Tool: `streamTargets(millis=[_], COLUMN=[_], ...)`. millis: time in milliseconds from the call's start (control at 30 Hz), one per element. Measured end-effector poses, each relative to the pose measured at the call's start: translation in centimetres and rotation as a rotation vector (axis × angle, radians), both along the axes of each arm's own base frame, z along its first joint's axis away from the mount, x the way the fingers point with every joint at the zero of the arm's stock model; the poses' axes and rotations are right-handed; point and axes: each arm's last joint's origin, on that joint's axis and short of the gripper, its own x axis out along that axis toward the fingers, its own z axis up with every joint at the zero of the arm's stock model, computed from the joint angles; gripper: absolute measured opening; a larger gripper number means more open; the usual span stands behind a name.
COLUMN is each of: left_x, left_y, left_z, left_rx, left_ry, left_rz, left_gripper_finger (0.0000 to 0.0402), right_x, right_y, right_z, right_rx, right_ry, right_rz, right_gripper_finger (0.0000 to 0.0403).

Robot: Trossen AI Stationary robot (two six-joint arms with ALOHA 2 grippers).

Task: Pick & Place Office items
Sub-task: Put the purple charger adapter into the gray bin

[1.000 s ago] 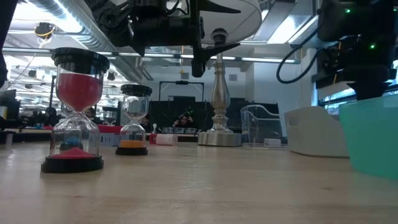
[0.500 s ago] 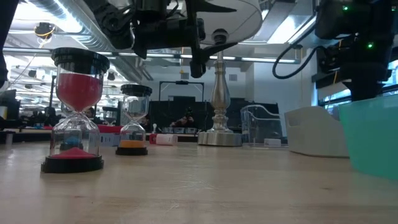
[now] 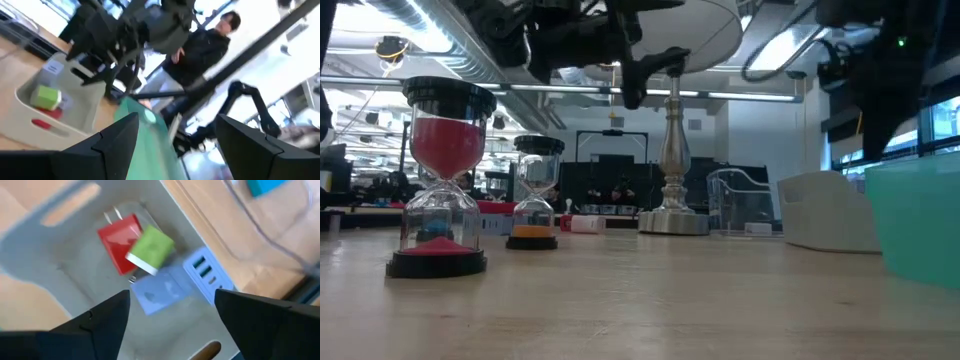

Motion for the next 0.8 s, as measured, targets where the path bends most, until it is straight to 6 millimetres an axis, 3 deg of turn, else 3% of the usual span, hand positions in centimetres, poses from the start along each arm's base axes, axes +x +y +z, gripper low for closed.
streamTargets(millis=[200,467,800], left_x=[-3.0,-8.3,-12.9], left_y=[-0.6,-1.3,-3.1], left_z=[1.1,2.6,1.1], left_rx=[0.144,0.412,0.792], left_ry=[0.203,0.468,0.83], left_rz=[-0.024,0.108,-0.05], left_gripper_finger=[0.0256,0.0255,0.0255], right_x=[0.7,1.4,1.6], right_y=[0.0,-0.3,-0.3], right_z=[2.2,3.6,3.6], right_rx=[-0.02,-0.064,0.01], right_ry=[-0.057,-0.135,-0.203], right_rz=[0.09,0.059,-0.107], right_gripper_finger=[0.0297,0.0297,0.0297])
